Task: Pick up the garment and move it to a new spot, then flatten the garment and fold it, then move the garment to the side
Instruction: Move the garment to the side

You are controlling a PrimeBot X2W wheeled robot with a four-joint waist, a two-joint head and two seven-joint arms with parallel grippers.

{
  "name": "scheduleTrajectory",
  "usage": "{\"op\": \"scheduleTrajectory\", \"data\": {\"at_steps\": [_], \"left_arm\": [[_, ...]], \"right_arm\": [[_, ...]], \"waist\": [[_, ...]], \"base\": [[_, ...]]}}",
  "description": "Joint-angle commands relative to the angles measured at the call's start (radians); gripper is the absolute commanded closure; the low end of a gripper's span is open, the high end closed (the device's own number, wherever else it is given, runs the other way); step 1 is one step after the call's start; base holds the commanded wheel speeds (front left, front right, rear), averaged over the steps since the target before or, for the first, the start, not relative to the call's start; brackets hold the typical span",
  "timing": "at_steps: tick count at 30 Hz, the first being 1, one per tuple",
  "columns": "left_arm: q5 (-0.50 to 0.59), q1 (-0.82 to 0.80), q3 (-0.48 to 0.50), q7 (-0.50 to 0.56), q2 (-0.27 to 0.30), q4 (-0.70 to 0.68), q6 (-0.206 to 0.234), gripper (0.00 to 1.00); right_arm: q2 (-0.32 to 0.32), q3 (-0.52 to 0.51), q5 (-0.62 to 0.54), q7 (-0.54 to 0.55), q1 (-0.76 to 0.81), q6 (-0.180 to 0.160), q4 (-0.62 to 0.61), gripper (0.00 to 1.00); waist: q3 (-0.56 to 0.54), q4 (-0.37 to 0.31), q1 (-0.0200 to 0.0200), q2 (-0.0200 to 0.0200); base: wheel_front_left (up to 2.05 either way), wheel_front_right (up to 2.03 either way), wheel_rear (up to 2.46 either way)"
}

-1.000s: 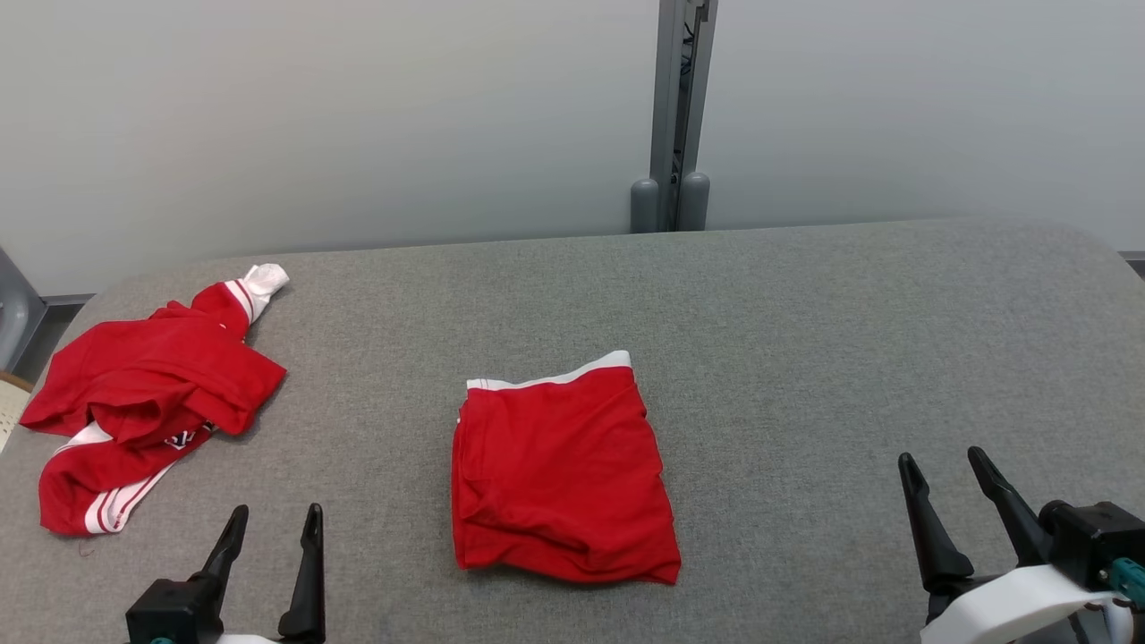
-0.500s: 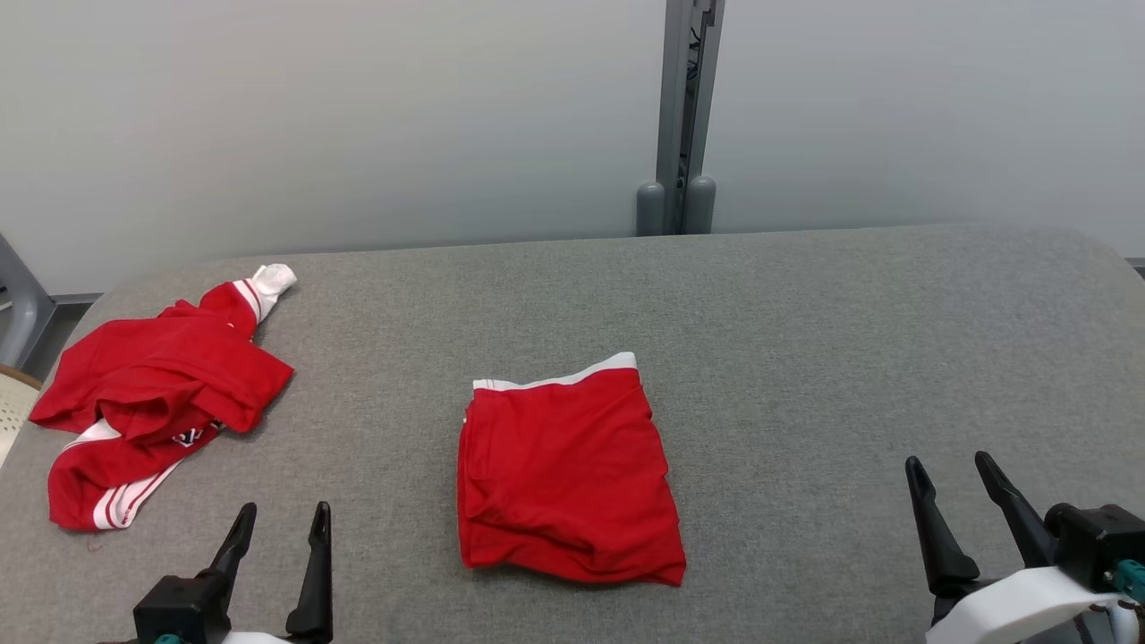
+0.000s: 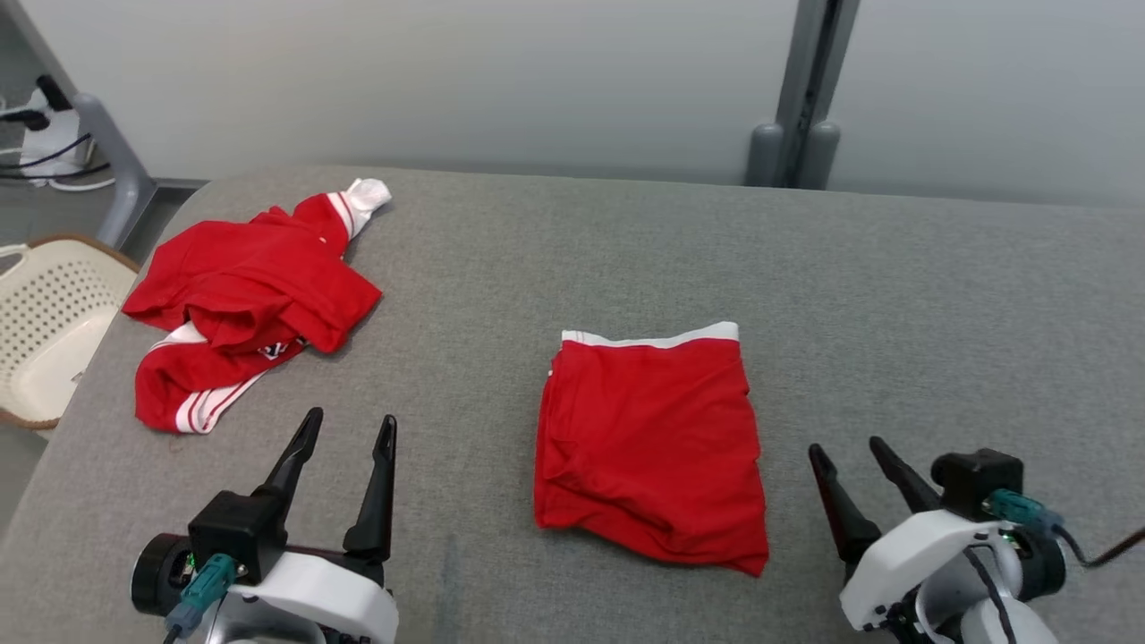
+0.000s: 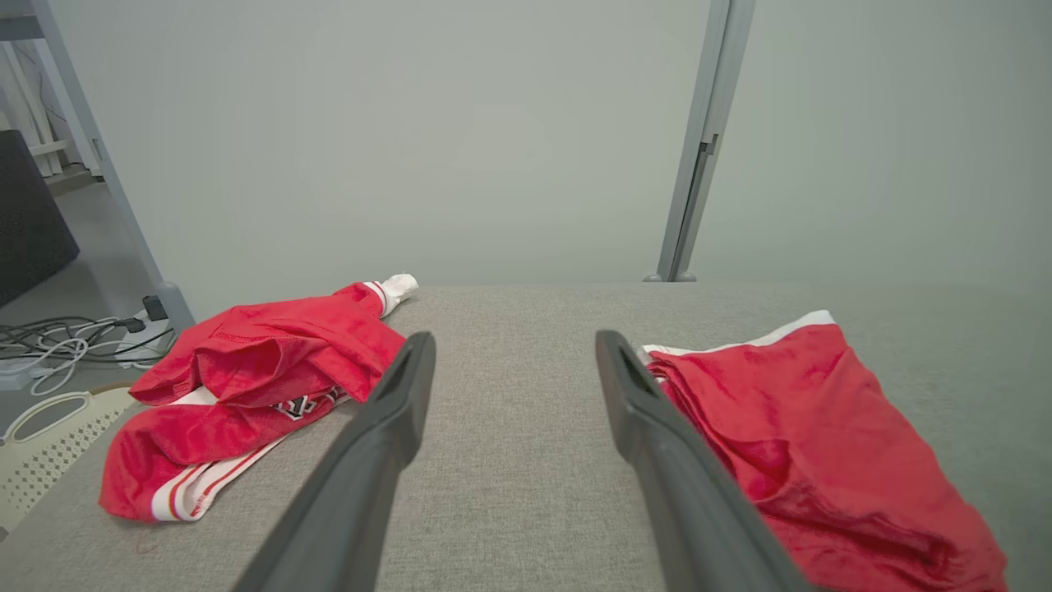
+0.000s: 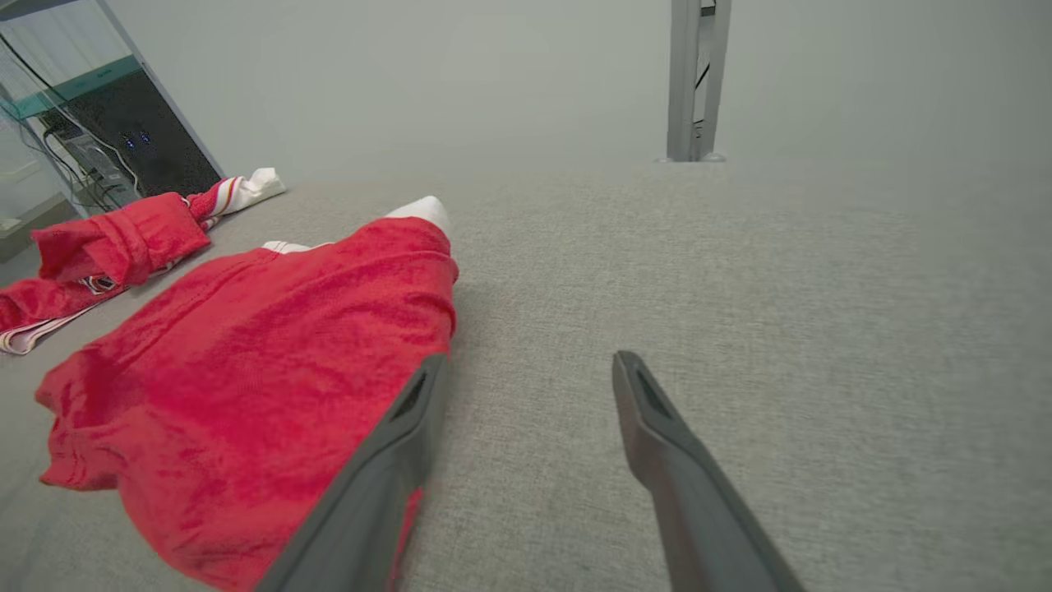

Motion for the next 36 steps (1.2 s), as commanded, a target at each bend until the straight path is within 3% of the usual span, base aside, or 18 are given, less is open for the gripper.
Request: {"op": "scheduleTrajectory", "data": {"at_steps": [1, 9, 15, 16, 17, 18, 19, 20, 27, 36], "left_arm": [[0.007, -0.029, -0.005, -0.01, -0.005, 0.013, -0.01, 0.0], [0.007, -0.098, -0.025, -0.042, -0.027, 0.08, -0.045, 0.0], [0.002, -0.124, -0.024, -0.063, -0.034, 0.111, -0.054, 0.0], [0.001, -0.127, -0.023, -0.067, -0.034, 0.114, -0.054, 0.0], [0.001, -0.13, -0.024, -0.07, -0.035, 0.118, -0.056, 0.0], [0.001, -0.131, -0.025, -0.072, -0.036, 0.121, -0.058, 0.0], [0.0, -0.134, -0.024, -0.075, -0.036, 0.124, -0.061, 0.0], [0.001, -0.138, -0.026, -0.078, -0.037, 0.127, -0.063, 0.0], [0.01, -0.151, -0.03, -0.089, -0.033, 0.134, -0.07, 0.0], [0.041, -0.171, -0.04, -0.084, 0.001, 0.081, -0.066, 0.0]], "right_arm": [[-0.002, 0.025, 0.015, -0.01, -0.035, 0.0, 0.039, 0.0], [0.001, 0.151, 0.082, -0.029, -0.157, 0.0, 0.276, 0.0], [0.009, 0.185, 0.17, -0.007, -0.206, 0.0, 0.407, 0.0], [0.011, 0.191, 0.191, -0.006, -0.214, 0.0, 0.42, 0.38], [0.011, 0.195, 0.197, -0.012, -0.221, 0.0, 0.432, 0.61], [0.011, 0.2, 0.199, -0.011, -0.226, 0.0, 0.447, 0.72], [0.012, 0.21, 0.216, -0.007, -0.232, 0.0, 0.456, 0.71], [0.014, 0.223, 0.224, -0.003, -0.238, 0.0, 0.463, 1.0], [-0.007, 0.306, 0.242, -0.044, -0.289, 0.0, 0.482, 1.0], [-0.085, 0.418, 0.258, -0.083, -0.338, -0.001, 0.459, 1.0]], "waist": [[0.049, 0.056, 0.0, -0.0001], [0.087, 0.122, 0.0, -0.0001], [0.1, 0.127, 0.0, -0.0001], [0.101, 0.124, 0.0, -0.0001], [0.103, 0.122, 0.0, -0.0001], [0.103, 0.118, 0.0, -0.0001], [0.105, 0.113, 0.0, -0.0001], [0.106, 0.109, 0.0, -0.0001], [0.108, 0.051, 0.0, -0.0001], [0.13, -0.119, 0.0, -0.0001]], "base": [[0.0, 0.0, 0.0], [0.0, 0.0, 0.0], [0.0, 0.0, 0.0], [0.0, 0.0, 0.0], [0.0, 0.0, 0.0], [0.0, 0.0, 0.0], [0.0, 0.0, 0.0], [0.0, 0.0, 0.0], [0.0, 0.0, 0.0], [0.0, 0.0, 0.0]]}}
